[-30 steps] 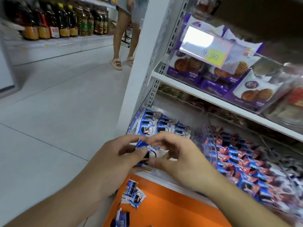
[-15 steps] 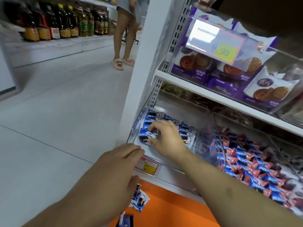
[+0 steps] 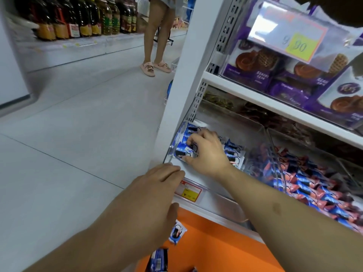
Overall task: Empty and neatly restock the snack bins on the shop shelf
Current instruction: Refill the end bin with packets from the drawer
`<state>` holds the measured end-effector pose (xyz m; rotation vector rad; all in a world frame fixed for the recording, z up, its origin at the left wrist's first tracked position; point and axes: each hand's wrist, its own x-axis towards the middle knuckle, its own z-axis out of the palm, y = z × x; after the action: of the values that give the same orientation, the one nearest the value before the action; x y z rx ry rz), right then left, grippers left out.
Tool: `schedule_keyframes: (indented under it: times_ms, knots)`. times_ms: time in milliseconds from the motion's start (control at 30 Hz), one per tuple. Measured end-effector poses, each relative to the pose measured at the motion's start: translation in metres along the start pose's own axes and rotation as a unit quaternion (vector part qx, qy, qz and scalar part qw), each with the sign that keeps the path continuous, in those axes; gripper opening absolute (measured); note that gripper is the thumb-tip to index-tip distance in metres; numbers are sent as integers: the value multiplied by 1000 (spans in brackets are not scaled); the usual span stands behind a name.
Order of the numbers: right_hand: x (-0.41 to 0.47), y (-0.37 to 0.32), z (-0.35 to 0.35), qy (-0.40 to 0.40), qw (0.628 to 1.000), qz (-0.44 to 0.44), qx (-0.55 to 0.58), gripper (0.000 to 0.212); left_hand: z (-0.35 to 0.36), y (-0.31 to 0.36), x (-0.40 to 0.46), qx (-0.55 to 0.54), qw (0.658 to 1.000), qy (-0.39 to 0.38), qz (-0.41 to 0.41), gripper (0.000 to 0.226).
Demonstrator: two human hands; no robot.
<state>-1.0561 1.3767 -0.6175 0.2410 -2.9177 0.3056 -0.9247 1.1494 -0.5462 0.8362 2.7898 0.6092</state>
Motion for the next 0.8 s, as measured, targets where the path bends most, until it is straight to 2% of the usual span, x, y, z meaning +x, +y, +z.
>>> schedule_keyframes:
  times_ms: [100, 200, 300, 367, 433, 467, 567, 600, 667, 733, 800]
  knots:
    - [-6, -1, -6, -12, 1000, -1, -21, 48, 14, -5, -5, -17, 999, 35, 5, 67]
    - [-20, -8, -25, 40, 998, 34, 33, 51, 9, -7, -11, -42, 996, 77, 19, 58]
    - [-70, -37, -66, 127, 973, 20, 192, 27, -1, -11, -20, -57, 995, 77, -14, 33]
    - [-123, -65, -98, 125, 937, -20, 327, 19, 4, -19, -24, -51, 998, 27, -38, 24]
    - [-167, -85, -111, 31, 914, -57, 400, 17, 19, -31, -25, -28, 997, -52, -42, 28]
    - [-182, -89, -105, -39, 913, -44, 404, 15, 31, -35, -26, -27, 994, -95, -43, 32]
    - [-205, -78, -41, -242, 922, 15, 303, 12, 66, -44, -28, -41, 981, -185, -44, 67]
    - [-209, -67, -9, -283, 924, 36, 254, 22, 77, -48, -29, -39, 977, -204, -42, 85]
    - [-212, -40, 55, -324, 924, 84, 183, 59, 97, -58, -32, -8, 968, -244, -50, 114]
    - [-211, -14, 107, -329, 920, 136, 167, 95, 110, -68, -35, 13, 958, -281, -58, 124]
    - [-203, 3, 148, -304, 920, 161, 187, 111, 116, -73, -35, 28, 956, -288, -53, 123]
